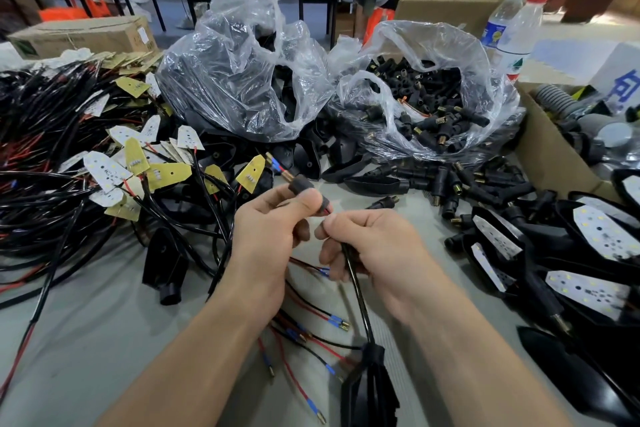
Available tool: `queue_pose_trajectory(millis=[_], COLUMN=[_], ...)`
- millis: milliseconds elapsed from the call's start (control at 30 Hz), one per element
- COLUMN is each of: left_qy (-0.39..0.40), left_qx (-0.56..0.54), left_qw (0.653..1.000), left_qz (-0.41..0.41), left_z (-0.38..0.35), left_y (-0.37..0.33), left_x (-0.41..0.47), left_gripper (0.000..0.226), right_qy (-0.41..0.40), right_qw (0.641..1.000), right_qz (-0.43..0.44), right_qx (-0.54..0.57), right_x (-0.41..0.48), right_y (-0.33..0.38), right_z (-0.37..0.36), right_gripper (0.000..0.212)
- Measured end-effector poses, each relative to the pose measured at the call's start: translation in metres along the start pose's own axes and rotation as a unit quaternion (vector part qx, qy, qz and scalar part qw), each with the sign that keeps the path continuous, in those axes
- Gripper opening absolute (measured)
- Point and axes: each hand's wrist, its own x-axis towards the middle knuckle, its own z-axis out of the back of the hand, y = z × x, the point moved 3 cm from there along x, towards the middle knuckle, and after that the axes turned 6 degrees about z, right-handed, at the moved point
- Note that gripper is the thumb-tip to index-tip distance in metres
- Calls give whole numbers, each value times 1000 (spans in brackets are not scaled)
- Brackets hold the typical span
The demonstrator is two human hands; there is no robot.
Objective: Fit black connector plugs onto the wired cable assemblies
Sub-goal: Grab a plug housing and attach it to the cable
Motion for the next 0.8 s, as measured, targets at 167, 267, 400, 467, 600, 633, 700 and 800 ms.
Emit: queue_pose_trajectory(millis=[167, 267, 400, 467, 600, 633, 700, 800], left_qy=[21, 31, 11, -51, -119, -110, -88, -109], left_qx=[35, 57, 97, 67, 33, 31, 25, 19], left_qw=[999, 997, 995, 996, 992, 993, 996, 994], left_qz=[10, 34, 8, -20, -25, -17, -7, -20], left_z=[-1, 3, 0, 2, 7, 8, 8, 11], left_y=[-2, -2, -3, -4, -6, -5, -6, -10], left_x=[-1, 0, -4, -4, 0, 1, 3, 5], left_gripper=[6, 25, 39, 42, 27, 30, 37, 44], right_qy=[-33, -35, -3, 9, 24, 32, 45, 59], right_qw=[998, 999, 999, 999, 997, 997, 996, 996], right_qz=[39, 33, 28, 22, 17, 15, 9, -5], right_qx=[-33, 7, -17, -43, -71, -73, -76, -66], right_x=[2, 3, 3, 3, 3, 2, 2, 0], right_y=[-2, 1, 1, 0, 0, 0, 0, 0], right_z=[4, 10, 13, 14, 11, 8, 1, -11], right_gripper=[16, 12, 9, 7, 4, 5, 14, 24])
